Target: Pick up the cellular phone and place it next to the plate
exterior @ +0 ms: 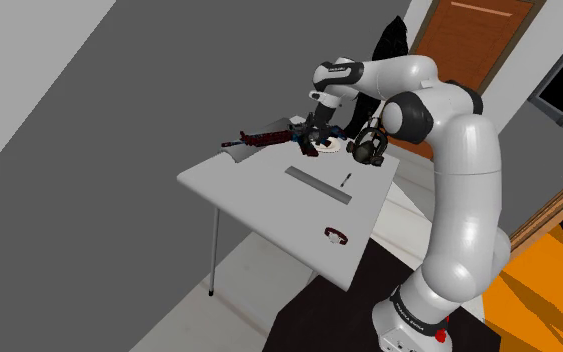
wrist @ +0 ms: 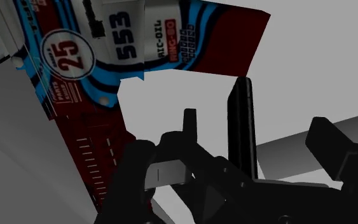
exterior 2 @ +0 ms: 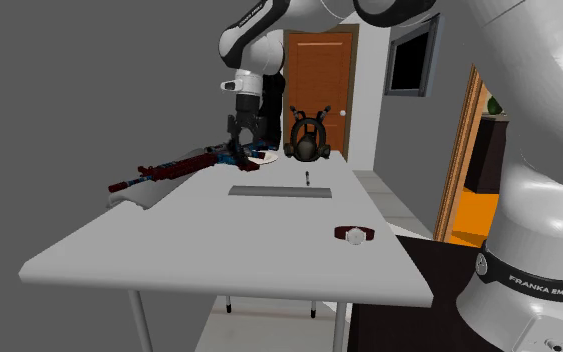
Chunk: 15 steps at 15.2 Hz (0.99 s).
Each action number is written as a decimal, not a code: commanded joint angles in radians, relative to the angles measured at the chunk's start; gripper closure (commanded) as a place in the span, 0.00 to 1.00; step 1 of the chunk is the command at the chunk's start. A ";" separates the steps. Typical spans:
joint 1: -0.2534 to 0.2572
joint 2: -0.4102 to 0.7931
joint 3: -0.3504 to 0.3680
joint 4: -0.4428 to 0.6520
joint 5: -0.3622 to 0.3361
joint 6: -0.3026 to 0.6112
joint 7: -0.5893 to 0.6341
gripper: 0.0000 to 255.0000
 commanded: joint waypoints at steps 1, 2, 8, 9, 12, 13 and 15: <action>0.000 0.000 0.000 0.000 0.000 0.000 0.000 0.00; 0.000 0.000 0.000 0.000 0.000 0.000 0.000 0.00; -0.020 -0.017 -0.010 0.100 -0.014 -0.114 0.015 0.00; -0.020 -0.017 -0.010 0.100 -0.014 -0.114 0.015 0.00; -0.020 -0.017 -0.010 0.100 -0.014 -0.114 0.015 0.00; -0.020 -0.017 -0.010 0.100 -0.014 -0.114 0.015 0.00; -0.020 -0.017 -0.010 0.100 -0.014 -0.114 0.015 0.00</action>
